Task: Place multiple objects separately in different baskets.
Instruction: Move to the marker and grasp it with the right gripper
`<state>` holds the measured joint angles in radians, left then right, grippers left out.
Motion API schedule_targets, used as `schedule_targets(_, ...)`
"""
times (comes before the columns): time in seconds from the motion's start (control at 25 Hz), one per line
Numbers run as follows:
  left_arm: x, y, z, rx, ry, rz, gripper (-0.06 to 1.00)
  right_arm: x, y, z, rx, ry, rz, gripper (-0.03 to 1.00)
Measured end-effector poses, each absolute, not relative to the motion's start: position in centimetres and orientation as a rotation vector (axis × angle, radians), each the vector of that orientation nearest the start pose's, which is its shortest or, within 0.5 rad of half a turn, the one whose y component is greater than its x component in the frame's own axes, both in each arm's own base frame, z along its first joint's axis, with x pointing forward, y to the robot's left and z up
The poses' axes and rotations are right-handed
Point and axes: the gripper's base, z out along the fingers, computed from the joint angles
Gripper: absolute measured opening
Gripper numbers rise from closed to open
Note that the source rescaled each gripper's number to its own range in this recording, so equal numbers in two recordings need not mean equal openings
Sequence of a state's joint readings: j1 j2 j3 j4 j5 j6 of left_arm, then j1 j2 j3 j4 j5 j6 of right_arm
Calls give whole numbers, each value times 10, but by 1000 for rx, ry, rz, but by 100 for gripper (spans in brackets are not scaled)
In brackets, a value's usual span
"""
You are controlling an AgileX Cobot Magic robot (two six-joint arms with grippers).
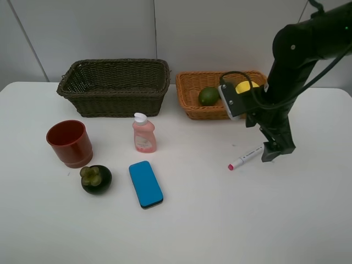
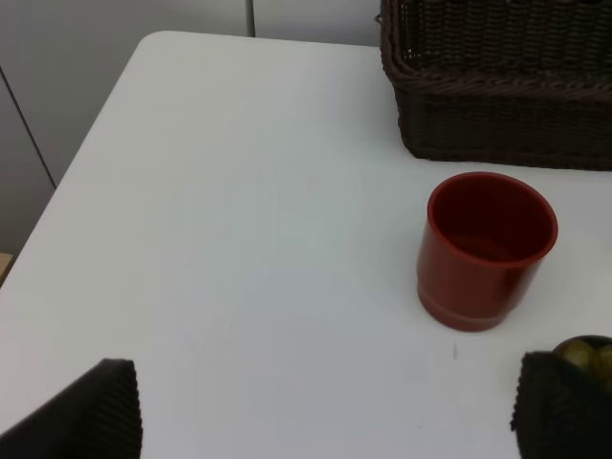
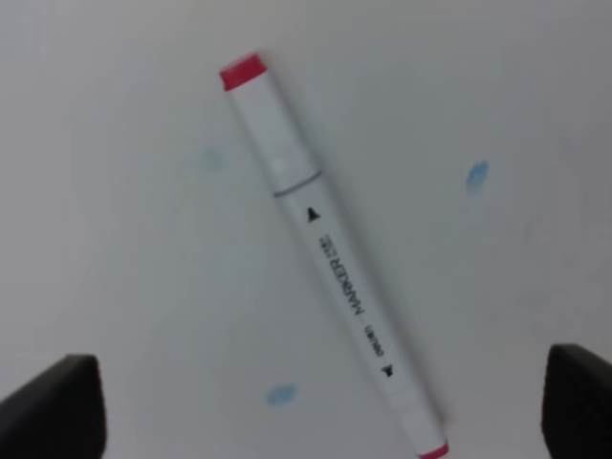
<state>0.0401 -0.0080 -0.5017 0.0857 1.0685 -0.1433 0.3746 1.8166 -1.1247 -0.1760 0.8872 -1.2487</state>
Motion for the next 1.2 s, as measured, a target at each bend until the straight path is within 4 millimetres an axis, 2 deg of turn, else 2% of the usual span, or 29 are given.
schedule_targets(1.0,-7,7,277,-192,2031,38,100,329,117,128,-2407,2008,-223,100)
schedule_targets(1.2,-7,7,277,-192,2031,38,100,329,118,126,-2402,2014,-212,100)
